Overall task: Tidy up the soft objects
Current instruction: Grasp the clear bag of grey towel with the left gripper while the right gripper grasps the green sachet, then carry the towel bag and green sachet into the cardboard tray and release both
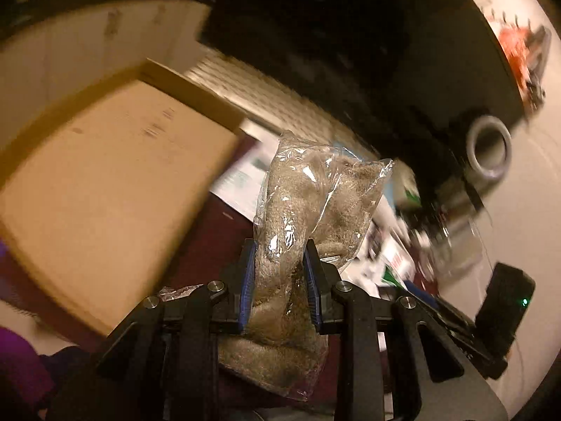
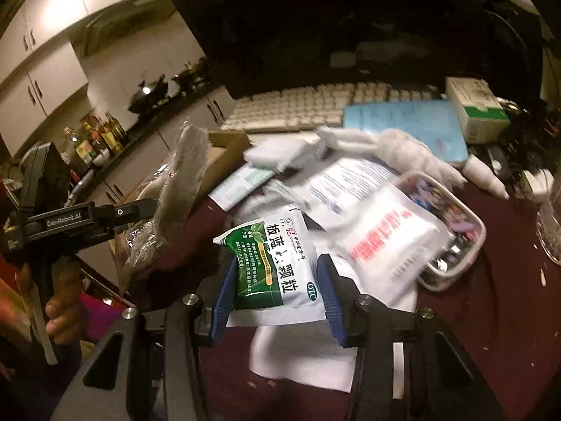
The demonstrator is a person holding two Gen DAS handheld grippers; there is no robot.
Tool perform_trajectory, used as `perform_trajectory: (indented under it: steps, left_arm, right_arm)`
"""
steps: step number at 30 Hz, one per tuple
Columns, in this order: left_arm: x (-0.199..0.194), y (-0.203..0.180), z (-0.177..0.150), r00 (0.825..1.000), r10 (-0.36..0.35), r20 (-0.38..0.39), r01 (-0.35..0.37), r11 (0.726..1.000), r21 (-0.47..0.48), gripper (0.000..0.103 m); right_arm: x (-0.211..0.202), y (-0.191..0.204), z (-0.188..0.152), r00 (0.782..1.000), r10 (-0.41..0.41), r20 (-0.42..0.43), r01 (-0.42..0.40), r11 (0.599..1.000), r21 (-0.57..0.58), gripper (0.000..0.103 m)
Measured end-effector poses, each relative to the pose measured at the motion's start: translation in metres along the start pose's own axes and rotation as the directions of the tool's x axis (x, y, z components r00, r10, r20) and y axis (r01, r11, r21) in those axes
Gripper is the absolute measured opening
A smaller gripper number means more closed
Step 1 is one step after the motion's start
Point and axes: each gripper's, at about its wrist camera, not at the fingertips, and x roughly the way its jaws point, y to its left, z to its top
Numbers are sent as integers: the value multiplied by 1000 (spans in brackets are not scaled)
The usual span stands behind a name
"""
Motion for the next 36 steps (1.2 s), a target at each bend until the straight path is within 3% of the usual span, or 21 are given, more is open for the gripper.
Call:
perform_trajectory:
  steps: [5,9,13,17,23,32,36]
  left_arm:
    - [-29,24,10,991,96,92,-91,994,-58,25]
    - [-42,54,23,964,214,156,-195,972,-127,25]
    - [-43,92,31,942,283,180,-249,950,-191,25]
    - [-37,129,37,940,304,157,-255,929,-269,25]
    - [-24,153,39,941,313,125,-266,918,-295,25]
    - [-16,133,32,951,296,91,-265,930,-256,25]
    - [-4,126,31,939,337,72,-313,922,-229,25]
  right_arm:
    - [25,33,22,997,75,-4,-75,997,-27,46]
    - [66,74,49,990,138,-34,-140,989,-57,46]
    - [111,119,69,986,152,-75,-157,984,-78,45]
    - [159,155,78,980,146,-132,-161,981,-108,45]
    - [196,177,57,978,36,-203,-80,974,-212,45]
    - [174,167,36,973,-16,-228,-57,950,-307,45]
    - [169,160,36,973,4,-230,-77,948,-310,45]
